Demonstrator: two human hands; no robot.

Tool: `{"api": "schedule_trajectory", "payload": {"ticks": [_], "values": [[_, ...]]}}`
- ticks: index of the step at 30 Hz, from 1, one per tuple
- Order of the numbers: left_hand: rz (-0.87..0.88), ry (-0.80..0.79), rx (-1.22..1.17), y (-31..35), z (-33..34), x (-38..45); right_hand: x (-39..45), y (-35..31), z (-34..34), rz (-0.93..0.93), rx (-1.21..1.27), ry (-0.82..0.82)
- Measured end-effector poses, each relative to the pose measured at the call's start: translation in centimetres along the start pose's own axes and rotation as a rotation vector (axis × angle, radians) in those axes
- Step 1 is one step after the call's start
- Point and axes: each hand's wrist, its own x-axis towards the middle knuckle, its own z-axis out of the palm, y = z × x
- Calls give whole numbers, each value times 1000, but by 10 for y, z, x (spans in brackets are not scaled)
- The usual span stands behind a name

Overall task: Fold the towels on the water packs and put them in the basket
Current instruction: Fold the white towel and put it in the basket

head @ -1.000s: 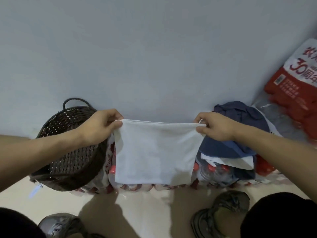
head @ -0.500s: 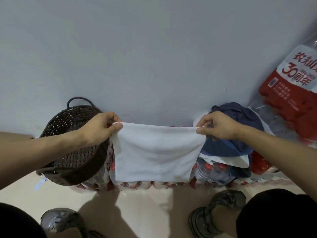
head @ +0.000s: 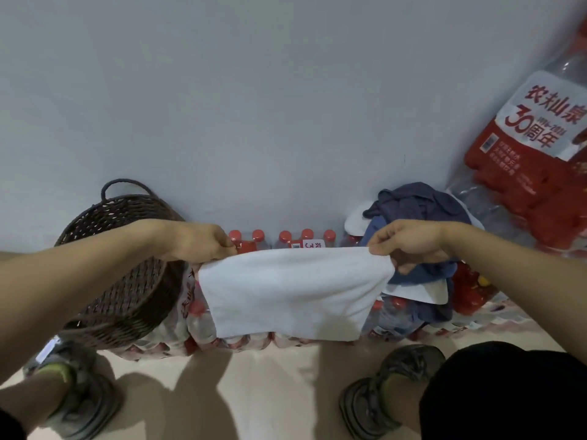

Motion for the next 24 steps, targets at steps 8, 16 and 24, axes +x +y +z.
{"api": "schedule_trajectory", "payload": {"ticks": [8, 16, 24], "values": [[108, 624, -430, -39, 32, 75, 50, -19, 4, -30, 103, 355], [64, 838, -458, -57, 49, 134, 124, -28, 17, -40, 42, 730], [-59, 854, -643, -63, 50, 168, 171, -58, 42, -40, -572, 785]]}}
